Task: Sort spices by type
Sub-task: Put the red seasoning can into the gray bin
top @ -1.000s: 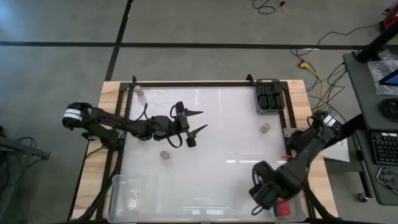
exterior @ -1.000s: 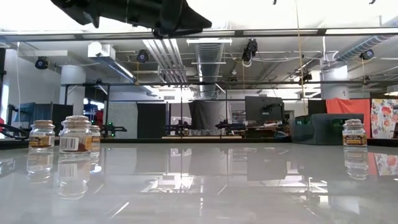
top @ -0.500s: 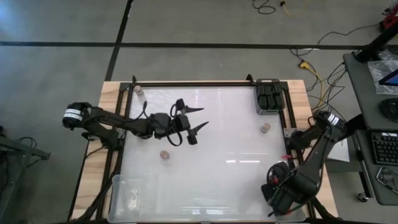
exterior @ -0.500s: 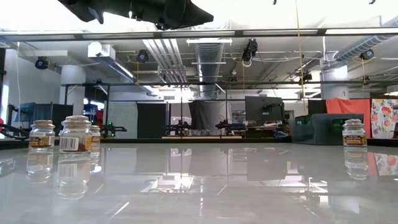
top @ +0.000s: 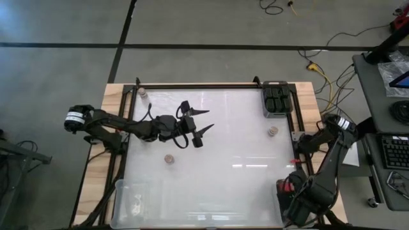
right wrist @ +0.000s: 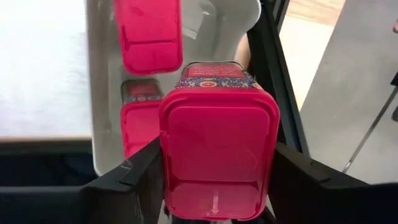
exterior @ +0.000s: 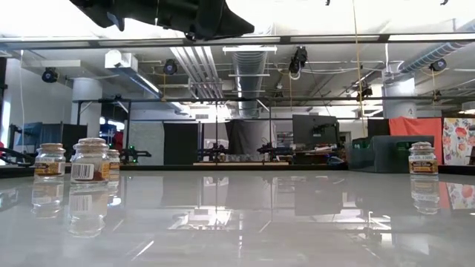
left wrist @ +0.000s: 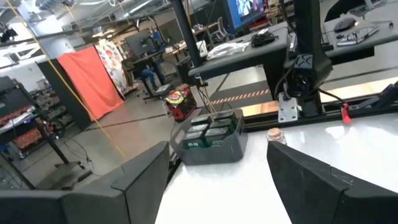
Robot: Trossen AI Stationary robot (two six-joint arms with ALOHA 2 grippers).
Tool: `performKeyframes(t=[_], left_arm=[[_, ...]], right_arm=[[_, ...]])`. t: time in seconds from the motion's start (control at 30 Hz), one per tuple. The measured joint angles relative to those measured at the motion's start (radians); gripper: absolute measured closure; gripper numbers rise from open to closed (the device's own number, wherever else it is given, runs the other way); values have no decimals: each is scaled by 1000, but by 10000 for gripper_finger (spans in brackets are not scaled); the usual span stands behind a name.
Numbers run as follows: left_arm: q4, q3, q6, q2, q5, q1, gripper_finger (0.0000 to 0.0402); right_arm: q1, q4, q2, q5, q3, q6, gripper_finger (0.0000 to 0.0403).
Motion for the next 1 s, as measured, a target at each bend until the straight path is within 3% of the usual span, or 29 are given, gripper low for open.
performKeyframes(t=[0.47,1.0], left_arm=[[-24,0,-53,0,0,0,146],[-22,0,-50,0,0,0,146]], right_arm=[[3,84,48,-23,-104,17,188],[2,179,47,63,-142,-13,187]])
